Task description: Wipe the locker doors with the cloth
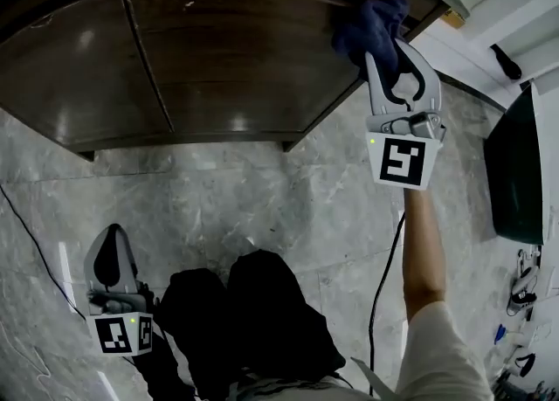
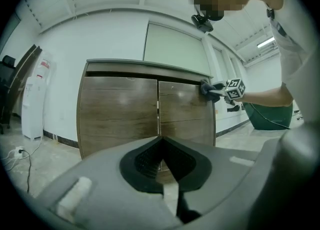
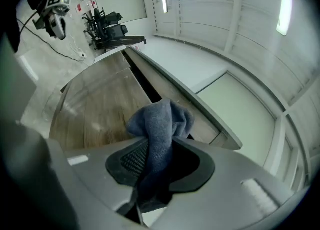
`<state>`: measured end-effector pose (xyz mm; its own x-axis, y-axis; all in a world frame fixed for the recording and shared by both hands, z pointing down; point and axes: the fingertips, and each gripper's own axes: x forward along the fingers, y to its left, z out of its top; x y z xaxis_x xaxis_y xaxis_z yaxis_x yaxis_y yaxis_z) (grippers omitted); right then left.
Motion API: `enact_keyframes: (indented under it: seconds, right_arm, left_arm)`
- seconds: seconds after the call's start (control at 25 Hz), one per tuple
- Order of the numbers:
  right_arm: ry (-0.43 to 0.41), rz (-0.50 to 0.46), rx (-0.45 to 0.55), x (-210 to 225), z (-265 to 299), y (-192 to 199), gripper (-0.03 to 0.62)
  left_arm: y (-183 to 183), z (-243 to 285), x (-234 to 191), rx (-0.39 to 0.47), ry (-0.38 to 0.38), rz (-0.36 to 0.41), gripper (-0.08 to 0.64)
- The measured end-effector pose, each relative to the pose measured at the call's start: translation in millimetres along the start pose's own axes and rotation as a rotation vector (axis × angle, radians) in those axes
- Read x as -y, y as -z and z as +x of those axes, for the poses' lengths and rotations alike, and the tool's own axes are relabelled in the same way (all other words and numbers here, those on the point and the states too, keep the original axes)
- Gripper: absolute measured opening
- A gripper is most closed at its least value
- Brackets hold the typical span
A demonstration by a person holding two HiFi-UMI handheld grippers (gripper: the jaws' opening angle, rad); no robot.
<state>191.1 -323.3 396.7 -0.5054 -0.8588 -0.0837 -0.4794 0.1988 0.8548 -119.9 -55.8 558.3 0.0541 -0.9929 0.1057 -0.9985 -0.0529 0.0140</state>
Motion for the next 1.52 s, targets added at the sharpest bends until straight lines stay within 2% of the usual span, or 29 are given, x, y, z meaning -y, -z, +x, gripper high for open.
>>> enact_keyframes:
  seconds: [0.16,0.36,0.56,0.76,1.16,1.52]
  right_arm:
    - [-0.004,-0.027,0.027,-8.4,3.2,4.7,0.115]
    - [-0.024,-0.009,0.021,-27.7,1.2,19.4,0.115]
    - [-0.068,-0.032,0.046,-58.7,0.2,34.5,0.115]
    - [-0.109,-0.01,-0.015,-97.4,-4.5,66.6,0.115]
    - [-0.252,-0.009,-0.085,-178.6,-11.6,106.5,0.115]
    - [-0.347,0.014,-0.127,-236.5,-13.6,127.1,0.115]
  left_arm:
    - [6.6,-11.1,-0.6,0.017,-0.021,0.008,0.0]
    - [4.4,-31.4,-4.2,0.035,-0.057,0.021,0.0]
    - [4.5,-53.1,-6.9,0.064,-0.1,0.001,0.0]
    - [5.6,-61.5,-6.6,0.059,-0.114,0.017,0.0]
    - [7.8,-64.6,-7.4,0.052,-0.123,0.019,0.0]
    - [6.6,-64.0,-9.6,0.045,-0.127,0.023,0.0]
